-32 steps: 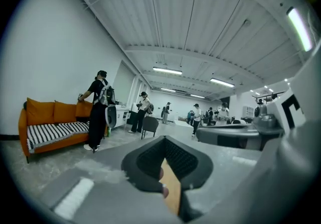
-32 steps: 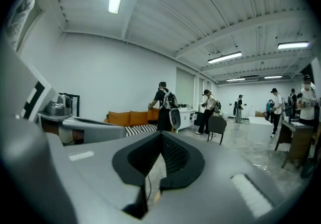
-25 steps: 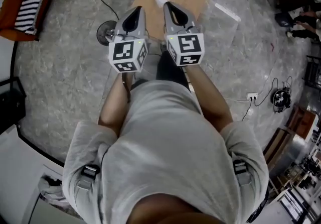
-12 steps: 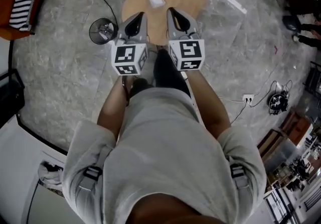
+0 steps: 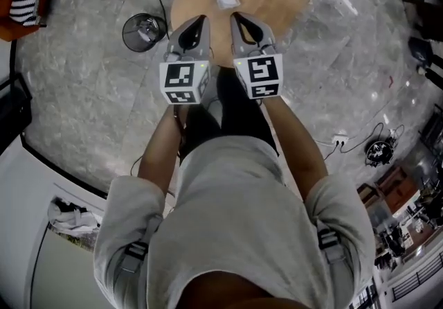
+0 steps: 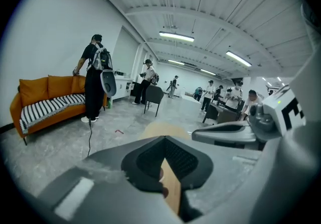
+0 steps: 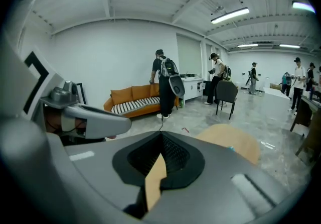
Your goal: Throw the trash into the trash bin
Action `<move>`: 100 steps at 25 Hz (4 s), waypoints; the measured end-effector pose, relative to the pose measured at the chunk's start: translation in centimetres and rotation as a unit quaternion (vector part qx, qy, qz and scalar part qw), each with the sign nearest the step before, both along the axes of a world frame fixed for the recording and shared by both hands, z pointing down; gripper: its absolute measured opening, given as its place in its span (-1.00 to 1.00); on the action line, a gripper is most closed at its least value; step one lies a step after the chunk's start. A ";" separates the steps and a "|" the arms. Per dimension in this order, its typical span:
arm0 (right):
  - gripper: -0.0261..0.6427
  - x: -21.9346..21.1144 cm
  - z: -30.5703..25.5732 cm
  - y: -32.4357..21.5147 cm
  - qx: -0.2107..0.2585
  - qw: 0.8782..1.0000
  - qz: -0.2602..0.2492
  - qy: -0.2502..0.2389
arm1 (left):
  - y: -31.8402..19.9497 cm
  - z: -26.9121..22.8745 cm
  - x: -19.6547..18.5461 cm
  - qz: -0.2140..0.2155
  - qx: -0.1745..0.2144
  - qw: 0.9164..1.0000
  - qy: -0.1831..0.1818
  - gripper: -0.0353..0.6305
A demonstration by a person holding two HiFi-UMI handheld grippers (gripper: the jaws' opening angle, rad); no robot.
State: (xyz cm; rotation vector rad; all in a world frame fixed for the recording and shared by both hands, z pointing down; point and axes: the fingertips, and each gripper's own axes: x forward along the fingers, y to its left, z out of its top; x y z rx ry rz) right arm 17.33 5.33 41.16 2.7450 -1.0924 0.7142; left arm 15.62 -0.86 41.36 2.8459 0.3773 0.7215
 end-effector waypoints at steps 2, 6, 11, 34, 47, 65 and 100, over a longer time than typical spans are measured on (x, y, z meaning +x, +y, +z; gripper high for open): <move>-0.90 0.5 2.8 -0.4 -0.008 1.000 -0.010 -0.019 | -0.4 3.0 0.4 -0.009 -0.006 1.000 -0.024 -0.85; -0.90 2.5 9.1 -1.0 -0.019 0.998 -0.014 -0.054 | -1.2 9.5 2.2 -0.018 -0.010 0.998 -0.059 -0.85; -0.90 2.6 14.8 -0.9 -0.034 0.995 -0.031 -0.087 | -0.3 14.5 2.6 -0.029 -0.024 0.995 -0.089 -0.85; -0.88 4.0 34.1 -3.0 -0.337 0.885 -0.319 -0.014 | -2.3 31.2 2.3 -0.060 -0.057 0.983 -0.166 -0.85; -0.68 3.1 39.8 -3.3 -0.458 0.778 -0.429 0.014 | -3.2 33.1 1.8 -0.070 -0.065 0.981 -0.170 -0.85; -0.89 -1.9 28.3 -11.5 -0.324 0.868 -0.376 0.000 | -9.4 25.7 -4.2 -0.154 -0.069 0.974 -0.154 -0.85; -0.89 -26.1 2.6 -31.3 -0.040 0.940 -0.337 -0.043 | -28.4 5.4 -30.2 -0.366 -0.047 0.928 -0.048 -0.85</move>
